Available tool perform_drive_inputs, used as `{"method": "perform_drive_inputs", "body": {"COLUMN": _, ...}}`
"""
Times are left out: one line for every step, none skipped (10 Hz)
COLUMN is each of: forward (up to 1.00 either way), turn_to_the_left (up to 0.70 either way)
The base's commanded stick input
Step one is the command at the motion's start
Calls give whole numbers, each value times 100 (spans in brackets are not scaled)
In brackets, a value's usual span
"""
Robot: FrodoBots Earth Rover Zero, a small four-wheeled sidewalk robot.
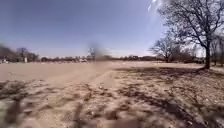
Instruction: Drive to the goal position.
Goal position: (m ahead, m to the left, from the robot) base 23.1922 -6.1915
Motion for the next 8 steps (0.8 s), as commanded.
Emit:
{"method": "perform_drive_inputs", "body": {"forward": 100, "turn_to_the_left": 0}}
{"method": "perform_drive_inputs", "body": {"forward": 100, "turn_to_the_left": 0}}
{"method": "perform_drive_inputs", "body": {"forward": 100, "turn_to_the_left": 0}}
{"method": "perform_drive_inputs", "body": {"forward": 100, "turn_to_the_left": 0}}
{"method": "perform_drive_inputs", "body": {"forward": 100, "turn_to_the_left": 0}}
{"method": "perform_drive_inputs", "body": {"forward": 100, "turn_to_the_left": 0}}
{"method": "perform_drive_inputs", "body": {"forward": 100, "turn_to_the_left": 0}}
{"method": "perform_drive_inputs", "body": {"forward": 100, "turn_to_the_left": -4}}
